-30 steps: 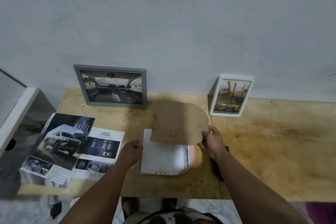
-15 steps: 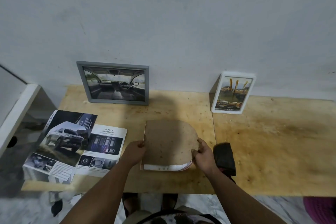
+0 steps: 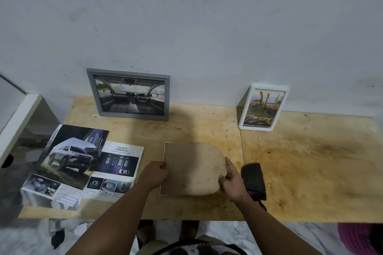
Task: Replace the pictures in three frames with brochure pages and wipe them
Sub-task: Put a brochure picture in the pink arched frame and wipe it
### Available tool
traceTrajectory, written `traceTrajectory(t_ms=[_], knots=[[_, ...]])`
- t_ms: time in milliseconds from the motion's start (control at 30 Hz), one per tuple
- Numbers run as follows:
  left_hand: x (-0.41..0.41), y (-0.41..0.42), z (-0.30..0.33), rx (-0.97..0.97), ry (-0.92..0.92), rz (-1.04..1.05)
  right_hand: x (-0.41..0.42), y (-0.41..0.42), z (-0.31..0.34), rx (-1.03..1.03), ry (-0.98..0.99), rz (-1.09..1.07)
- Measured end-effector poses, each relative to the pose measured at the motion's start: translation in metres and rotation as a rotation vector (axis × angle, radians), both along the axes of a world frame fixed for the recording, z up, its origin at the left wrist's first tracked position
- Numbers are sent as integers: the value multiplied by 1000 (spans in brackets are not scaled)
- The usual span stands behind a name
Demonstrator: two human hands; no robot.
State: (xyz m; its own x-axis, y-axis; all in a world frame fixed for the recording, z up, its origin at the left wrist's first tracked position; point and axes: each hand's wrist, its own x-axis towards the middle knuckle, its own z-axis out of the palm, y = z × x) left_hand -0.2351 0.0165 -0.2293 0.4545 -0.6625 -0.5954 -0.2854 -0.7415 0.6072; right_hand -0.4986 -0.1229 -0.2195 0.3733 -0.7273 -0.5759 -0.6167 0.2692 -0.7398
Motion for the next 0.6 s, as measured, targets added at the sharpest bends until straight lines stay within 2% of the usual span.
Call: traceTrajectory(t_ms=[133, 400, 600], knots=[[1, 0, 2, 5, 11, -7, -2, 2, 1, -10, 61, 32], [1, 1, -2, 38, 11, -38, 2, 5, 3, -222, 352, 293], [5, 1, -2, 57, 20, -90, 1, -2, -7, -210, 527, 467]])
